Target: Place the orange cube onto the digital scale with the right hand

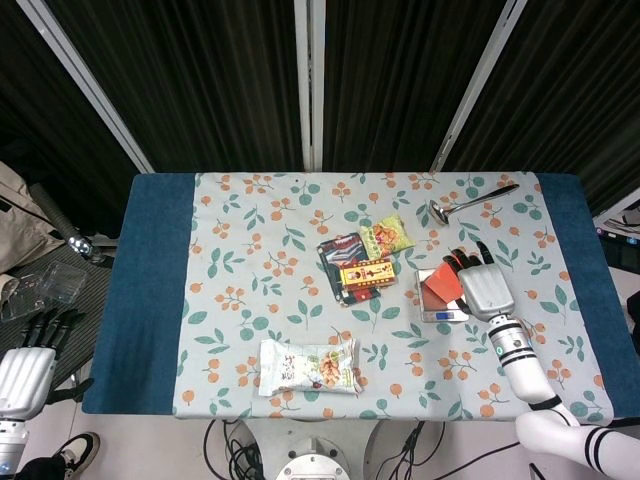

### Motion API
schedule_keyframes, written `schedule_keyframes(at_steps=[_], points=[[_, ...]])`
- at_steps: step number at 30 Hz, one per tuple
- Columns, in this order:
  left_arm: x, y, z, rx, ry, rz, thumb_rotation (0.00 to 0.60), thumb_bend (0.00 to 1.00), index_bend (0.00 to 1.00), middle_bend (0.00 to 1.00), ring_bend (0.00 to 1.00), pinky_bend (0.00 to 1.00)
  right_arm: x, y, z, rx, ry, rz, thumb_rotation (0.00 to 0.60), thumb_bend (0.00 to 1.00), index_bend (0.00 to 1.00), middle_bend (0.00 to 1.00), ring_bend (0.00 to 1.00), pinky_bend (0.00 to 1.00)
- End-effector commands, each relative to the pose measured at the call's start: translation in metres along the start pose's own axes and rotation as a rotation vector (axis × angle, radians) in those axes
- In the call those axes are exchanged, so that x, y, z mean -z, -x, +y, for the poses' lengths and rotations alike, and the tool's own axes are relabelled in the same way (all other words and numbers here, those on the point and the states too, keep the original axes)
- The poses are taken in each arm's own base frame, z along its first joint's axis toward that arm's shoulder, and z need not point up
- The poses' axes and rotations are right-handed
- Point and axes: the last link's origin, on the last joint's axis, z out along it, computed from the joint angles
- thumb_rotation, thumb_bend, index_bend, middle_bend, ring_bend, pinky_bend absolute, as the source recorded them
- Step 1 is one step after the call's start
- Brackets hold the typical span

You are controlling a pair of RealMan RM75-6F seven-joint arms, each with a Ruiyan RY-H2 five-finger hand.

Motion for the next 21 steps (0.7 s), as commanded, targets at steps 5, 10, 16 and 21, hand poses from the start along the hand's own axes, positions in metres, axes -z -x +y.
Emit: schedule_keyframes(at_steps=[5,10,16,21], points=[[0.001,-0.001,0.0,0.003,0.0,0.004,0.6,0.06,0.13,0.08,0.0,0.04,0.002,0.001,-0.003,0.002,-0.022,-0.034,0.6,0.19,0.42,0.33,0.17,0.0],[0.001,0.0,-0.001,0.005,0.0,0.002,0.6,0.06,0.13,0.08,0.0,0.04,0.004,0.001,-0.001,0.012,-0.04,-0.091,0.6,0.08,0.12,0.1,0.01,0.0],[0.003,-0.001,-0.003,0.003,-0.004,0.004,0.6,0.06,0.13,0.08,0.0,0.04,0.006,-0.007,-0.003,-0.006,-0.034,-0.068,0.6,0.06,0.0,0.0,0.0,0.0],[0.003,-0.003,-0.002,0.004,-0.002,0.011,0.6,0.06,0.13,0.08,0.0,0.04,0.019,-0.022,0.005,-0.034,-0.02,0.01,0.6,0.06,0.0,0.0,0.0,0.0]])
